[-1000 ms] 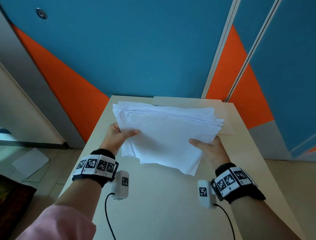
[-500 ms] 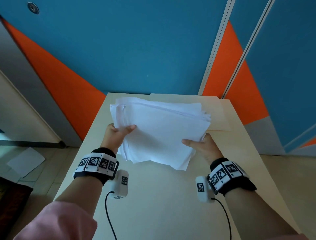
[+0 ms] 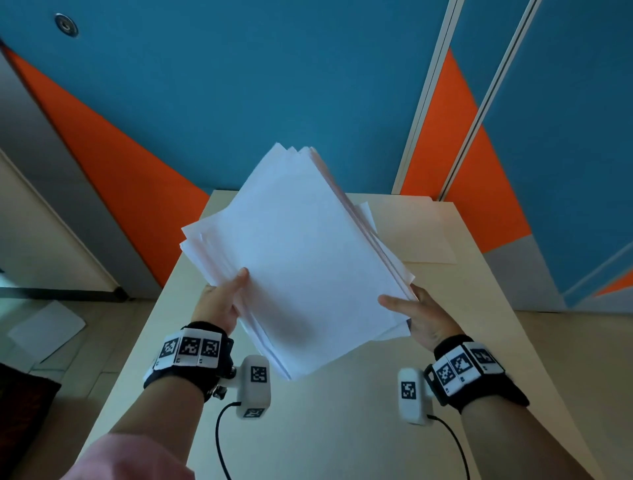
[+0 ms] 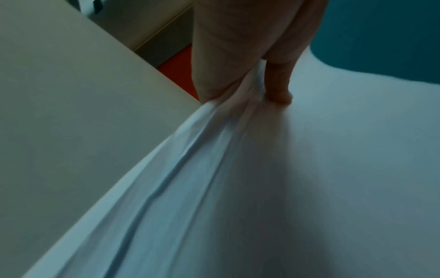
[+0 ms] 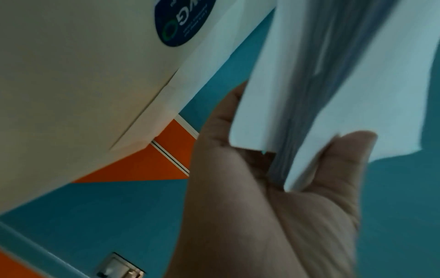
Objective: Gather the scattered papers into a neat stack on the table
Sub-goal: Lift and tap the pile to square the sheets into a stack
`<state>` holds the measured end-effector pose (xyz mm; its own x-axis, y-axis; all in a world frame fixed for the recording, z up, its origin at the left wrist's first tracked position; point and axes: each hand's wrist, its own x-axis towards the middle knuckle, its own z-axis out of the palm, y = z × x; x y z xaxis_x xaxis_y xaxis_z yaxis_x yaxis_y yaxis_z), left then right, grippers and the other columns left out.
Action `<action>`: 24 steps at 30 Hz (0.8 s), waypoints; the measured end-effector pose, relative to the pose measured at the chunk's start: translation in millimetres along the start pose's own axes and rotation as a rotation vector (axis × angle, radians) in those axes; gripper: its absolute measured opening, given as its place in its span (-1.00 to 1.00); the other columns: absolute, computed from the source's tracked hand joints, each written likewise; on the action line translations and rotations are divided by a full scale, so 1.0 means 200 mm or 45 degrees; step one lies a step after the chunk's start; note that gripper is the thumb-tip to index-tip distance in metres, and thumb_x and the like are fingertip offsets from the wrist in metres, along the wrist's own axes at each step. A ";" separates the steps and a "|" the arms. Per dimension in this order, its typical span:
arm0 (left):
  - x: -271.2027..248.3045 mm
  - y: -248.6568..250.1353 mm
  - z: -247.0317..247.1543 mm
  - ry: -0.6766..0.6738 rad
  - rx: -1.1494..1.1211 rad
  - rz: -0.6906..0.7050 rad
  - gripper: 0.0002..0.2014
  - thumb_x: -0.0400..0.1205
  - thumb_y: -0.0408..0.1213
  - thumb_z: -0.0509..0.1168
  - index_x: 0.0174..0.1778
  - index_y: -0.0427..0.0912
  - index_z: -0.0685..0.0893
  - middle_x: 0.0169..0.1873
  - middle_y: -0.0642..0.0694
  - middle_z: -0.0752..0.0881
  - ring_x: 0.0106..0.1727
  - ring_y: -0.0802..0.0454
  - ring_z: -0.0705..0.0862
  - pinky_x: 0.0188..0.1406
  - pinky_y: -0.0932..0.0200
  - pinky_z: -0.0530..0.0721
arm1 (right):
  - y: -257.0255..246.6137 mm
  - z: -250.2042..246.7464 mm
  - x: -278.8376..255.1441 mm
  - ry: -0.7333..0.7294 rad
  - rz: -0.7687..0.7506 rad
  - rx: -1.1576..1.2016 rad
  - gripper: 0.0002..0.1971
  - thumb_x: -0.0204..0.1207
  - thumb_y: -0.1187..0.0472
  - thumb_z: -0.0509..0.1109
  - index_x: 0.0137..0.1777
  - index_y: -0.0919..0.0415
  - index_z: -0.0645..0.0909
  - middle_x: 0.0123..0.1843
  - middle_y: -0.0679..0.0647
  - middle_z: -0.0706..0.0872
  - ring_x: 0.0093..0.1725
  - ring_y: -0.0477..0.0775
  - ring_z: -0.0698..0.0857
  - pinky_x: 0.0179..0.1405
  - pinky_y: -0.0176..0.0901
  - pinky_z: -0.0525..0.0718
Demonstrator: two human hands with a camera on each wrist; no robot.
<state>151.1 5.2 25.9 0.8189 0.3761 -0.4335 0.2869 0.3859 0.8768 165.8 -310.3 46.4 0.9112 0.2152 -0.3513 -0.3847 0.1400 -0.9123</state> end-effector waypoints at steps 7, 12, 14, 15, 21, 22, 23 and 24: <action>0.07 -0.11 -0.12 0.071 0.292 -0.321 -0.60 0.40 0.00 0.51 -0.25 -0.33 0.66 -0.56 -0.16 0.75 -0.39 -0.15 0.66 -0.35 0.12 0.62 | 0.06 -0.06 0.01 -0.278 0.145 -0.113 0.04 -0.23 0.20 0.81 0.36 -0.18 0.50 0.36 0.03 0.63 0.30 0.19 0.65 0.17 0.05 0.64; -0.01 -0.23 -0.16 0.028 0.549 -0.483 -0.57 0.58 -0.16 0.38 0.23 -0.43 0.63 -0.37 -0.30 0.64 -0.14 -0.31 0.73 -0.15 -0.01 0.68 | 0.26 -0.11 0.02 -0.306 0.337 -0.348 0.05 0.11 0.53 0.41 0.53 -0.33 0.21 0.67 0.18 0.08 0.49 0.21 0.39 -0.17 -0.16 0.71; -0.04 -0.27 -0.18 0.061 0.677 -0.533 -0.45 0.59 -0.16 0.36 0.41 -0.45 0.50 0.15 -0.54 0.65 0.29 -0.49 0.57 0.31 -0.21 0.52 | 0.30 -0.11 0.01 -0.312 0.401 -0.389 0.08 0.16 0.56 0.40 0.60 -0.27 0.11 0.68 0.19 0.07 0.59 0.16 0.25 -0.19 -0.22 0.72; -0.06 -0.28 -0.19 0.080 0.723 -0.551 -0.44 0.59 -0.15 0.36 0.43 -0.41 0.49 0.36 -0.54 0.53 0.42 -0.49 0.48 0.43 -0.27 0.41 | 0.31 -0.12 0.01 -0.304 0.428 -0.399 0.08 0.24 0.61 0.40 0.63 -0.23 0.08 0.65 0.18 0.14 0.60 0.14 0.27 -0.17 -0.23 0.73; -0.08 -0.34 -0.17 0.123 1.115 -0.472 -0.42 0.69 -0.01 0.15 0.45 -0.43 0.48 0.40 -0.39 0.56 0.39 -0.32 0.56 0.41 -0.11 0.50 | 0.40 -0.21 0.01 -0.254 0.485 -0.697 -0.05 0.36 0.60 0.45 0.65 0.01 0.12 0.26 0.09 0.62 0.23 0.09 0.66 0.37 0.06 0.59; -0.06 -0.34 -0.17 0.131 1.132 -0.460 -0.42 0.69 -0.01 0.15 0.44 -0.44 0.48 0.39 -0.39 0.57 0.38 -0.31 0.58 0.40 -0.09 0.51 | 0.41 -0.22 0.01 -0.246 0.470 -0.756 -0.08 0.35 0.58 0.48 0.63 0.05 0.17 0.27 0.14 0.65 0.25 0.12 0.67 0.42 0.10 0.56; -0.05 -0.34 -0.17 0.129 1.135 -0.447 -0.43 0.68 -0.02 0.16 0.44 -0.44 0.49 0.38 -0.38 0.58 0.37 -0.30 0.59 0.39 -0.06 0.52 | 0.42 -0.23 0.02 -0.223 0.441 -0.792 -0.13 0.34 0.57 0.48 0.61 0.09 0.24 0.25 0.12 0.68 0.24 0.12 0.68 0.41 0.09 0.57; -0.05 -0.34 -0.17 0.136 1.143 -0.466 -0.43 0.67 -0.02 0.19 0.43 -0.44 0.49 0.37 -0.38 0.59 0.36 -0.29 0.60 0.36 -0.03 0.52 | 0.42 -0.23 0.02 -0.193 0.398 -0.802 -0.20 0.35 0.57 0.47 0.57 0.13 0.32 0.19 0.08 0.70 0.20 0.10 0.69 0.35 0.06 0.61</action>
<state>106.5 3.4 -36.6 0.5669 0.4520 -0.6887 0.8230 -0.2745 0.4973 143.5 -342.7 -41.1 0.7243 0.2926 -0.6243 -0.4242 -0.5247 -0.7381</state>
